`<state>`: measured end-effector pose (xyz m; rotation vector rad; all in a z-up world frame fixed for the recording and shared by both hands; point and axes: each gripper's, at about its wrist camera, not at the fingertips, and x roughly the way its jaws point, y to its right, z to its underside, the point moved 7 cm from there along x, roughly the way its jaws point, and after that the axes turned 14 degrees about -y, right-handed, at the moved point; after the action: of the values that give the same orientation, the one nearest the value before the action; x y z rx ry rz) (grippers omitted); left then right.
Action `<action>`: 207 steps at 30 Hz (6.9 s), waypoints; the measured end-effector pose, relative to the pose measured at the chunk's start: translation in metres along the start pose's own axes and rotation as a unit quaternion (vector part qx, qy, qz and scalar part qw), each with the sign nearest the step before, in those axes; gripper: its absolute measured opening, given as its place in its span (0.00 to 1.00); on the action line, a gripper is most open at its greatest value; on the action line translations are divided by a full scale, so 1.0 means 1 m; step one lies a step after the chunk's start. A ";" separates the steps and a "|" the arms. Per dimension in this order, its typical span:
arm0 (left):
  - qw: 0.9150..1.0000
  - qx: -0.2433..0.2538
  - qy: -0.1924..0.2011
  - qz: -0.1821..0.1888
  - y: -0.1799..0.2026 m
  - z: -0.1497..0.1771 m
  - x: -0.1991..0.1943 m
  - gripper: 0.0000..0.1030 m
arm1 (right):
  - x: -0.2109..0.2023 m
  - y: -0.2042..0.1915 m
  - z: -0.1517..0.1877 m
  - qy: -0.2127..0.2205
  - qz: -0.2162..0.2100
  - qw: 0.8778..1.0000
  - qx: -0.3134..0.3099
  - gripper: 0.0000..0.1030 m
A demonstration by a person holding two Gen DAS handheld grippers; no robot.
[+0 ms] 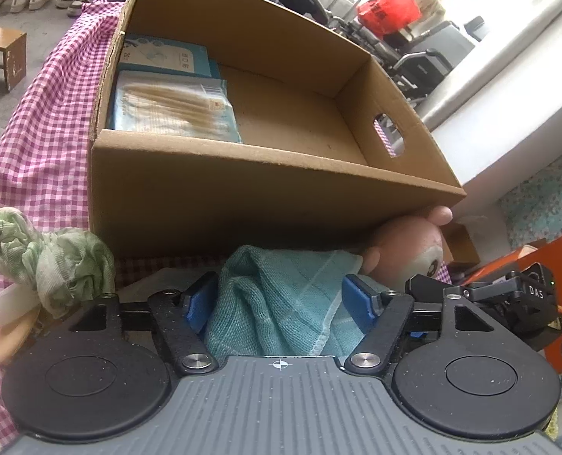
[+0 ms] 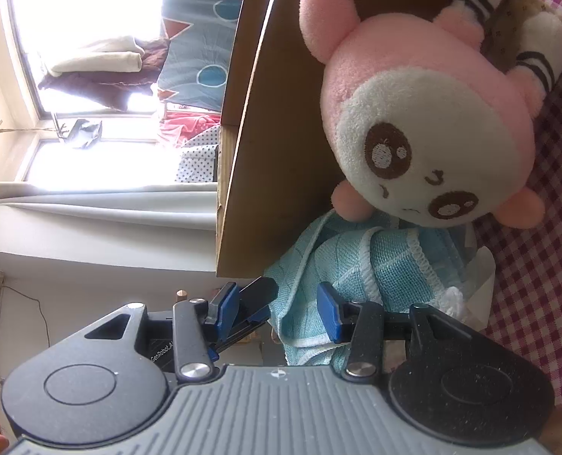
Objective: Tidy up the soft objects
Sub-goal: 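Reach the right gripper down to the teal towel and grasp it, then lift the teal towel with the right gripper over the cardboard box, then lower the towel onto the swab bag and open the right gripper, then move the right gripper down to the ZONSEN wet-wipe pack and grasp it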
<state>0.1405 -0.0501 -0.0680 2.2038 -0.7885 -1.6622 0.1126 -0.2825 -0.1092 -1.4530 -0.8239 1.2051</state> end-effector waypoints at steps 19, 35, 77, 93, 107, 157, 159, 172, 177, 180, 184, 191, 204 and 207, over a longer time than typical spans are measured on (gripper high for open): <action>1.000 0.027 0.008 -0.006 0.004 0.010 -0.019 0.15 | -0.029 -0.002 0.008 0.034 0.034 0.999 -0.016 0.50; 0.999 0.016 0.009 -0.036 -0.024 0.033 -0.029 0.15 | -0.001 -0.041 0.026 0.057 0.236 0.957 -0.157 0.62; 0.980 0.137 0.140 -0.040 0.047 0.015 -0.092 0.15 | 0.017 -0.138 0.088 0.175 0.394 0.813 -0.391 0.07; 0.975 0.137 0.171 -0.043 0.047 -0.103 -0.102 0.15 | 0.047 -0.217 -0.032 0.137 0.371 0.792 -0.466 0.07; 0.992 0.032 0.033 -0.121 -0.047 -0.112 -0.037 0.34 | 0.151 -0.099 -0.133 -0.193 0.374 0.874 -0.243 0.10; 0.978 -0.009 0.179 -0.105 -0.097 0.009 -0.126 1.00 | 0.248 -0.079 -0.120 -0.270 0.479 0.783 -0.290 0.15; 0.980 -0.002 0.174 -0.100 -0.091 0.013 -0.121 1.00 | 0.243 -0.090 -0.117 -0.262 0.478 0.785 -0.293 0.15; 0.978 0.021 0.167 -0.126 -0.075 0.023 -0.111 1.00 | 0.235 -0.101 -0.093 -0.302 0.441 0.794 -0.288 0.47; 0.978 0.017 0.161 -0.132 -0.076 0.025 -0.109 1.00 | 0.234 -0.087 -0.101 -0.308 0.441 0.805 -0.250 0.47; 0.979 0.009 0.155 -0.128 -0.080 0.027 -0.106 1.00 | 0.220 -0.095 -0.101 -0.291 0.440 0.809 -0.259 0.47; 0.982 0.006 0.148 -0.120 -0.082 0.027 -0.102 1.00 | 0.200 -0.100 -0.108 -0.262 0.440 0.821 -0.254 0.48; 0.981 0.022 0.148 -0.120 -0.075 0.029 -0.101 1.00 | 0.193 -0.071 -0.112 -0.263 0.475 0.810 -0.222 0.48; 0.979 0.006 0.165 -0.121 -0.079 0.029 -0.112 1.00 | 0.136 -0.158 -0.076 -0.127 0.401 0.848 -0.322 0.65; 0.979 0.005 0.165 -0.121 -0.077 0.031 -0.114 1.00 | 0.116 -0.177 -0.063 -0.086 0.372 0.860 -0.338 0.75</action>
<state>0.1093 0.0804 -0.0261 2.5744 -0.4558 -1.3309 0.2216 -0.1509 0.0307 -2.4125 -0.8787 1.7319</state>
